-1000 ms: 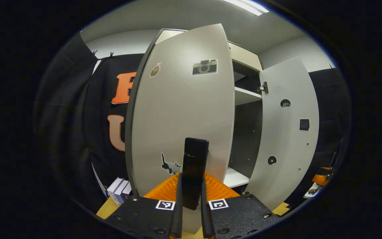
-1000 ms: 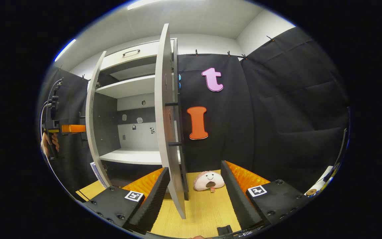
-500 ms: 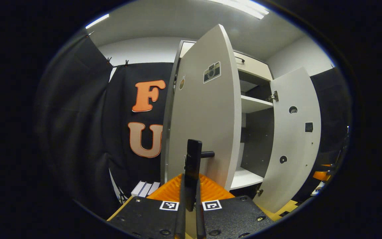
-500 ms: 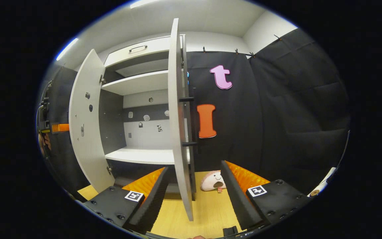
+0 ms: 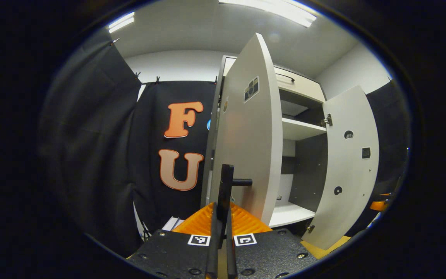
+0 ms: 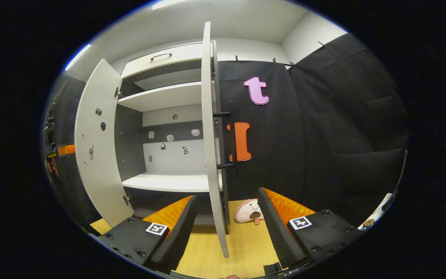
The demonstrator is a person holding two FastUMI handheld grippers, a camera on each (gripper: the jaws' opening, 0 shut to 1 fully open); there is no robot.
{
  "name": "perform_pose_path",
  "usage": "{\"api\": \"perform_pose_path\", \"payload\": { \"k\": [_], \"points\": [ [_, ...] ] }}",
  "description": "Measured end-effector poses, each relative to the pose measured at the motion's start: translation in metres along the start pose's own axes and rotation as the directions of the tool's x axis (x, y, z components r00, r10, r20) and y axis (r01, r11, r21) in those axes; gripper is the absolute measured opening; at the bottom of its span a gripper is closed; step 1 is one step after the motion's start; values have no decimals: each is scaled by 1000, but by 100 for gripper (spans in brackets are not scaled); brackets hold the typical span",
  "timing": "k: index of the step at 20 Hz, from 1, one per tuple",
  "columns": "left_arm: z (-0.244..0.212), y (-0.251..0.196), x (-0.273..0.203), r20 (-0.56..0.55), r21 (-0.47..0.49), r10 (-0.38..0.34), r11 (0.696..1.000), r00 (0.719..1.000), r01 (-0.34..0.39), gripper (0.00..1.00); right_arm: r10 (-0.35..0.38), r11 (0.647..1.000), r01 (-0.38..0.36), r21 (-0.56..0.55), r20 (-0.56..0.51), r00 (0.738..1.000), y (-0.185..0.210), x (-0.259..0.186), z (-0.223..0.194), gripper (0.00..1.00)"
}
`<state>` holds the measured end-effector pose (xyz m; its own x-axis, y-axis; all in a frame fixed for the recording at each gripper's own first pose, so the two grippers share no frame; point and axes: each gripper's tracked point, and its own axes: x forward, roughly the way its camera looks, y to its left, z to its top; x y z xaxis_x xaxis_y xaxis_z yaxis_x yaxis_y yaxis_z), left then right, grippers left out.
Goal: Open the right door of the double-door shoe cabinet with the right hand, and open the left door with the left hand.
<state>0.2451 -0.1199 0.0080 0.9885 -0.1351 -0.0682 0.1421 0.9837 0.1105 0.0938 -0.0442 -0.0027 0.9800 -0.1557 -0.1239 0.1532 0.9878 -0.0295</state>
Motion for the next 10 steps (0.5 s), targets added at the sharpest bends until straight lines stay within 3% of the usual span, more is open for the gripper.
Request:
{"api": "perform_pose_path", "payload": {
  "k": [3,4,10],
  "points": [
    [7,21,2,34,33,54,998,998,-55,5,-3,1000,3,7,0,1000,2,-2,-1,98],
    [6,20,3,37,26,39,999,999,-40,0,-2,1000,2,10,1,1000,2,-3,-1,98],
    [8,20,1,46,40,18,999,999,-19,1,19,1000,-19,18,-4,1000,8,-6,-2,98]
  ]
}}
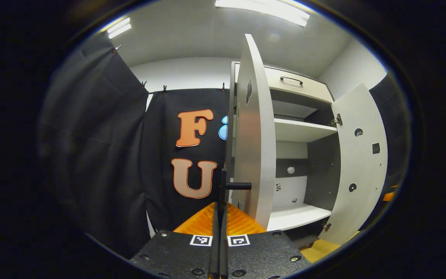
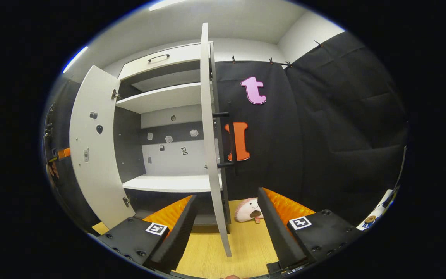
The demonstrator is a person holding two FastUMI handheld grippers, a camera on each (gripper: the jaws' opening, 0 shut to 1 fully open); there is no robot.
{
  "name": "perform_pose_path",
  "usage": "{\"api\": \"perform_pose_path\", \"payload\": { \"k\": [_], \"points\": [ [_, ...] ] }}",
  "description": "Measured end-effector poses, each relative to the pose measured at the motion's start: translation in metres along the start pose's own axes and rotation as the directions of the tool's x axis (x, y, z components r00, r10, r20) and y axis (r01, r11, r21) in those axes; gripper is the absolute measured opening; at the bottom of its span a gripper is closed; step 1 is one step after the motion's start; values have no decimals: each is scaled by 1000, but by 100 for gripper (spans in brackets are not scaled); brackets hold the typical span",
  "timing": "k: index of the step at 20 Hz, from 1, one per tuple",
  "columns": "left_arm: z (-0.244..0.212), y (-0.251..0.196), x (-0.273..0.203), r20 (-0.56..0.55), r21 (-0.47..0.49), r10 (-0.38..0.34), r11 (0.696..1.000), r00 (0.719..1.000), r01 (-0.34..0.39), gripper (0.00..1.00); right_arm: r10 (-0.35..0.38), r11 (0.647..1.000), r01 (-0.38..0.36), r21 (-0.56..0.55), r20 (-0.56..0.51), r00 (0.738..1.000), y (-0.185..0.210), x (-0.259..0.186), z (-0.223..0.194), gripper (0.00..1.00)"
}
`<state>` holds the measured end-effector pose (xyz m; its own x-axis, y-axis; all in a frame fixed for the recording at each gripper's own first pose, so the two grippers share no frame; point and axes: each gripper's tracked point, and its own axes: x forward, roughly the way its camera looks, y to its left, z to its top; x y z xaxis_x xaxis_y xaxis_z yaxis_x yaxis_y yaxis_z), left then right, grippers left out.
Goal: Open the right door of the double-door shoe cabinet with the right hand, and open the left door with the left hand.
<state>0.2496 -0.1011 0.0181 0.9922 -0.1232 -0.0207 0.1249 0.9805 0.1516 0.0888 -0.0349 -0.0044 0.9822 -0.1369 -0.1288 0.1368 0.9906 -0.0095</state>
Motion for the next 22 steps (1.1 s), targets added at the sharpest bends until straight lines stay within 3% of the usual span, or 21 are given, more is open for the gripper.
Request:
{"api": "perform_pose_path", "payload": {
  "k": [4,6,9,12,17,22],
  "points": [
    [1,8,-14,-6,29,6,1000,1000,-6,4,32,999,-32,-3,2,999,2,0,2,98],
    [7,16,-21,15,24,59,998,998,-59,6,45,999,-45,-5,7,999,2,2,3,98],
    [13,10,-24,46,-9,83,997,996,-83,0,79,997,-79,4,-3,997,3,4,5,98],
    [11,-3,-33,29,-23,69,997,997,-68,0,112,994,-112,15,5,994,3,6,11,98],
    [-6,-48,-44,-44,-135,-10,991,999,4,0,139,990,-139,3,28,990,-8,1,22,98],
    [-24,-76,-45,-83,-129,-62,990,995,50,0,152,988,-152,-5,57,987,-25,-5,32,98]
  ]
}}
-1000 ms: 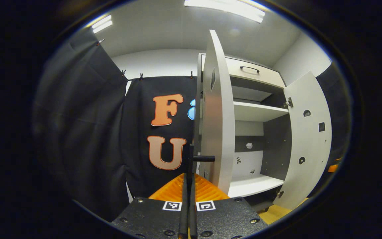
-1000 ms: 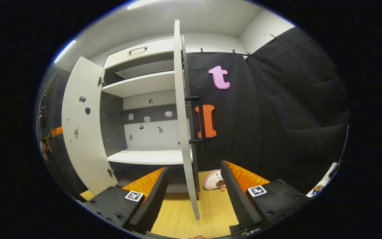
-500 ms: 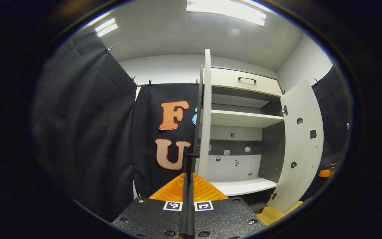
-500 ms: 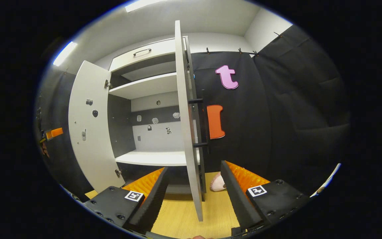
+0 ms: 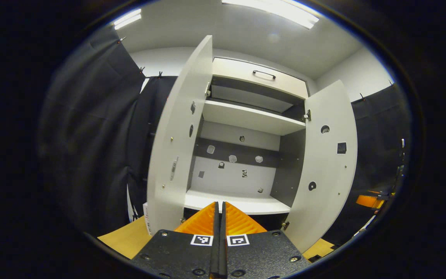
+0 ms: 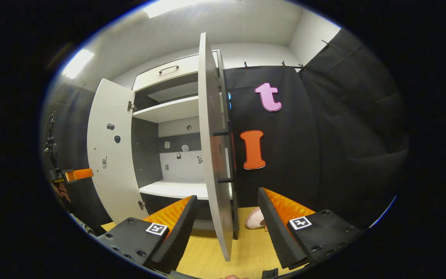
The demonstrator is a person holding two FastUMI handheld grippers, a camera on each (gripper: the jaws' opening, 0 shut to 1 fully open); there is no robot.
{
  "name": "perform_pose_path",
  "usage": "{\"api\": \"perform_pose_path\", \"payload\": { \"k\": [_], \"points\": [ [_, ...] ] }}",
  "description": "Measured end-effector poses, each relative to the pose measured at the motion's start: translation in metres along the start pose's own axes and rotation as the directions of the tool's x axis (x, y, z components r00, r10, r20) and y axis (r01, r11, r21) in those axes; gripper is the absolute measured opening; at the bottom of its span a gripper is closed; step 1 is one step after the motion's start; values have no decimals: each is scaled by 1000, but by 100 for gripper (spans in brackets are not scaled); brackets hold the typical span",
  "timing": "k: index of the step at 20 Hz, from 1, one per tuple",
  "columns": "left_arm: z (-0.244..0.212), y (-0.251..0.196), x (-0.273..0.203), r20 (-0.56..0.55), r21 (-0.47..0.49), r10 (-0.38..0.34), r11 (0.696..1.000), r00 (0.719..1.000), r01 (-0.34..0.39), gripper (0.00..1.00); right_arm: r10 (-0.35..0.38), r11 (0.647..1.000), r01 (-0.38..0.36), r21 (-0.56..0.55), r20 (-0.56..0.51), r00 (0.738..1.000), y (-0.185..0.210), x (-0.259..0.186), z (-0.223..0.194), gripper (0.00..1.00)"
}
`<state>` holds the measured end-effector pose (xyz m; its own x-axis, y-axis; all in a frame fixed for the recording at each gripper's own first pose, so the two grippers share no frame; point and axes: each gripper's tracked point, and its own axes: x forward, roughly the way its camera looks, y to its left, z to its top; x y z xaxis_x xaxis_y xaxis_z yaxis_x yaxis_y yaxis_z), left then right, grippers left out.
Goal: Open the right door of the double-door shoe cabinet with the right hand, and open the left door with the left hand.
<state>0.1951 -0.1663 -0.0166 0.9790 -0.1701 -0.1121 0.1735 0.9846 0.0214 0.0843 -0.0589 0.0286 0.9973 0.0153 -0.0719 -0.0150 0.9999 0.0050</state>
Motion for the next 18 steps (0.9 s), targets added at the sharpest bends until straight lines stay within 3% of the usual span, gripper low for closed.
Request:
{"api": "perform_pose_path", "payload": {
  "k": [7,11,15,16,17,18],
  "points": [
    [-21,-32,4,-16,-46,-6,999,1000,6,0,60,998,-59,36,-11,998,1,-3,-13,98],
    [-20,-30,2,0,4,0,1000,1000,0,0,34,999,-33,22,-20,999,-11,-2,-17,99],
    [-20,-35,2,8,-7,-12,1000,1000,12,0,46,998,-46,47,-8,999,-8,-1,-13,98],
    [-19,-35,3,11,-18,-3,1000,1000,3,0,42,998,-42,50,-4,999,-8,1,-11,89],
    [-19,-32,3,14,-23,17,1000,1000,-17,0,42,998,-41,50,-6,999,-7,0,-13,98],
    [-17,-33,3,25,-27,25,999,999,-25,9,47,998,-46,49,-9,999,-5,-2,-15,99]
  ]
}}
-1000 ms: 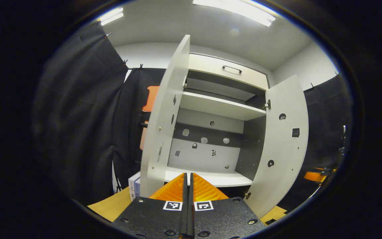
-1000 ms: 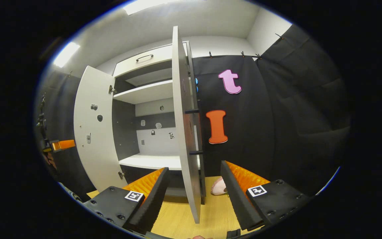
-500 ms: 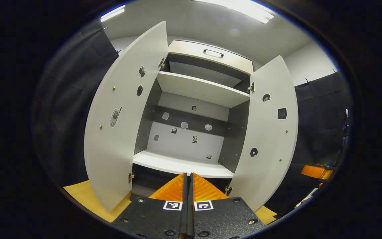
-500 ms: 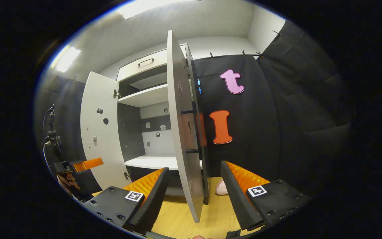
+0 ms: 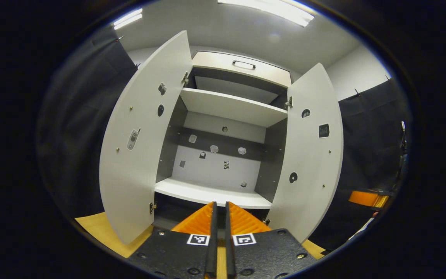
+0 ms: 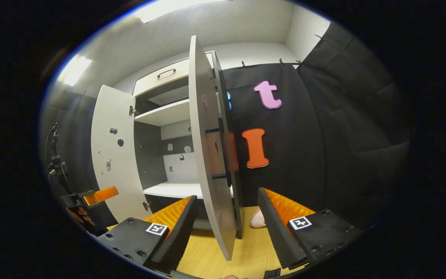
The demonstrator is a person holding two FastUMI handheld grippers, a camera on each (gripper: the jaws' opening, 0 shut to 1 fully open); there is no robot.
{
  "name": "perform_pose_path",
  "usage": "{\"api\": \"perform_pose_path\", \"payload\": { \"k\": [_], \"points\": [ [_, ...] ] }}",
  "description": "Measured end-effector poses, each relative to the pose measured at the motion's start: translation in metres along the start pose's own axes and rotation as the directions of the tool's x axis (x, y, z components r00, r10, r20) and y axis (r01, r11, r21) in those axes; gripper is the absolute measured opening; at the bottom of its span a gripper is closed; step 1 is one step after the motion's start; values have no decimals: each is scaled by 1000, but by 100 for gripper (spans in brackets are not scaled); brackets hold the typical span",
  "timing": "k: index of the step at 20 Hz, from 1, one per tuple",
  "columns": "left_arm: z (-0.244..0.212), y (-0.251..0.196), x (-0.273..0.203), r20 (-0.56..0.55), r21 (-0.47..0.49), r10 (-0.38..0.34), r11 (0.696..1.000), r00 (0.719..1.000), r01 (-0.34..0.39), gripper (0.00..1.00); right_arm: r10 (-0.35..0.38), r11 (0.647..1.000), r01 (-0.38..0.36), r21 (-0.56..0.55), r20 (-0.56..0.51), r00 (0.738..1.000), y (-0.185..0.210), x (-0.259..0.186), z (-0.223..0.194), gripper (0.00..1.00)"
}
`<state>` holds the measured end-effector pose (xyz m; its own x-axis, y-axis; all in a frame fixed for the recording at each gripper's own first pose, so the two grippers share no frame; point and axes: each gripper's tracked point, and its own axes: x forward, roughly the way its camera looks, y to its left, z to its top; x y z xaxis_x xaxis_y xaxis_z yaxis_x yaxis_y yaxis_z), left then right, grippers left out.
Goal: Open the right door of the double-door shoe cabinet with the right hand, and open the left door with the left hand.
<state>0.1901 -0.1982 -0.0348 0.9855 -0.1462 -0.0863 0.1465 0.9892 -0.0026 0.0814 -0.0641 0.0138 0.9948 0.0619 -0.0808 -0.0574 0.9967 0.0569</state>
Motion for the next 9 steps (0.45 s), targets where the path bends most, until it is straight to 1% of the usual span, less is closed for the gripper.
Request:
{"api": "perform_pose_path", "payload": {
  "k": [1,2,3,4,5,6,7,8,9],
  "points": [
    [2,2,2,18,0,11,1000,1000,-11,20,4,1000,-4,-5,-6,1000,2,-1,-3,99],
    [5,4,3,34,4,16,1000,999,-16,46,1,1000,-1,-11,-13,1000,2,-1,-5,99],
    [5,4,5,38,11,15,1000,999,-15,57,-2,1000,2,-15,-16,1000,2,-3,-8,89],
    [5,5,5,35,19,14,1000,999,-15,70,-5,1000,5,-19,-11,1000,3,-3,-7,99],
    [5,9,6,32,27,30,999,999,-31,76,-14,1000,14,-22,1,1000,3,-2,-4,98],
    [4,13,4,24,35,50,998,998,-50,97,-23,999,24,-26,12,1000,2,-1,-1,89],
    [3,15,3,21,31,65,997,998,-66,98,-24,999,25,-28,15,1000,3,0,0,88],
    [2,15,2,17,23,67,997,998,-67,93,-18,999,19,-30,9,1000,4,0,-1,88],
    [0,13,2,9,16,68,998,998,-68,92,-12,1000,12,-25,0,1000,5,-1,-3,89]
  ]
}}
